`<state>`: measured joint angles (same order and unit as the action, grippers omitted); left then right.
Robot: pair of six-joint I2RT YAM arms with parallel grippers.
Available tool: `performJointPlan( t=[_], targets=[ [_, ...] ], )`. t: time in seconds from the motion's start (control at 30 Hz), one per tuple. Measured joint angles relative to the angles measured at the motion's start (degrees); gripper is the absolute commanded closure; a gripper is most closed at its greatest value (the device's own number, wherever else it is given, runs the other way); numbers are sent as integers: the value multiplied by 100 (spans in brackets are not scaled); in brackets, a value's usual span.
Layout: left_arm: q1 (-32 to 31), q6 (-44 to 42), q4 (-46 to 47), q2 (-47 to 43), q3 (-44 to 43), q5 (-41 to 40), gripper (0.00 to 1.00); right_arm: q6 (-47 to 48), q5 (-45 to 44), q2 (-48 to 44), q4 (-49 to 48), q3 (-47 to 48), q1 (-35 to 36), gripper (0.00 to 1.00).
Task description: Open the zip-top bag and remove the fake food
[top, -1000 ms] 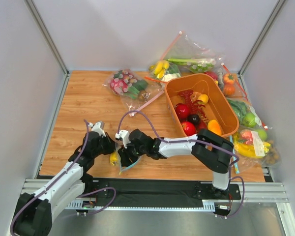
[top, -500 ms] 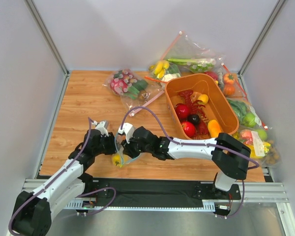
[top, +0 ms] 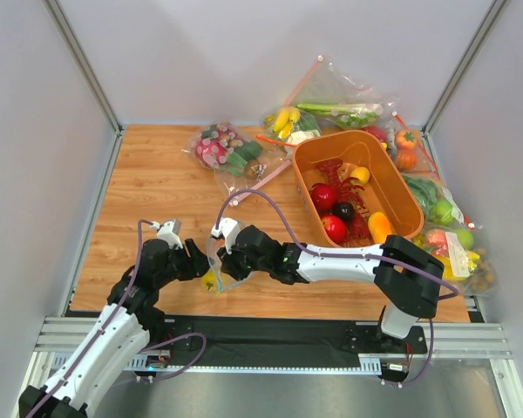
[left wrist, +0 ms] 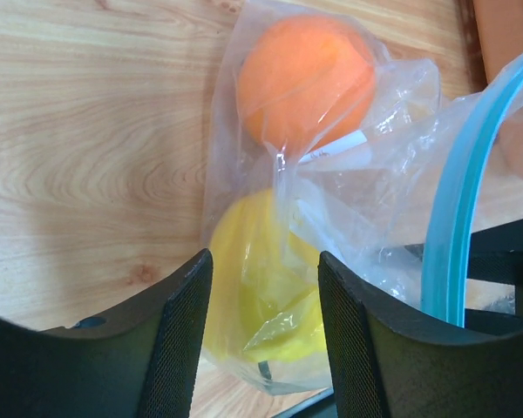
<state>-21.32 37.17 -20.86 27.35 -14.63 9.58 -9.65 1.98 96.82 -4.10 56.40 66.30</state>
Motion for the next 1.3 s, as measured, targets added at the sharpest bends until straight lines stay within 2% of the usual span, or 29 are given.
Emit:
performJointPlan(
  t=[0.2,0.3,0.33,0.4,0.43,0.5,0.53,0.63,0.73,0.97,1.3],
  targets=[
    [-4,278,15,-63,278,61,42,-39,2,0,48,0,0,72],
    [-4,389,118,-57,306,103,55,-81,0,0,63,0,0,71],
    [-4,417,162,-50,310,103,66,-94,2,0,76,0,0,70],
    [-2,474,295,-37,313,103,78,-125,0,0,103,0,-2,67],
    [-2,490,330,-28,315,105,88,-144,0,0,129,0,-2,62],
    [-2,498,348,0,330,105,96,-192,-4,0,190,-2,-9,55],
    [-2,498,345,15,348,107,99,-201,-4,-2,212,-2,-20,49],
    [-4,481,297,37,396,107,100,-258,-15,-61,393,-2,-98,38],
    [-4,479,203,37,446,125,100,-295,-24,-260,669,-22,-278,33],
    [-4,472,136,39,463,190,100,-374,-72,-509,1034,144,-765,30],
    [-4,466,31,-31,463,186,100,-404,122,385,1394,697,-682,30]
  ],
)
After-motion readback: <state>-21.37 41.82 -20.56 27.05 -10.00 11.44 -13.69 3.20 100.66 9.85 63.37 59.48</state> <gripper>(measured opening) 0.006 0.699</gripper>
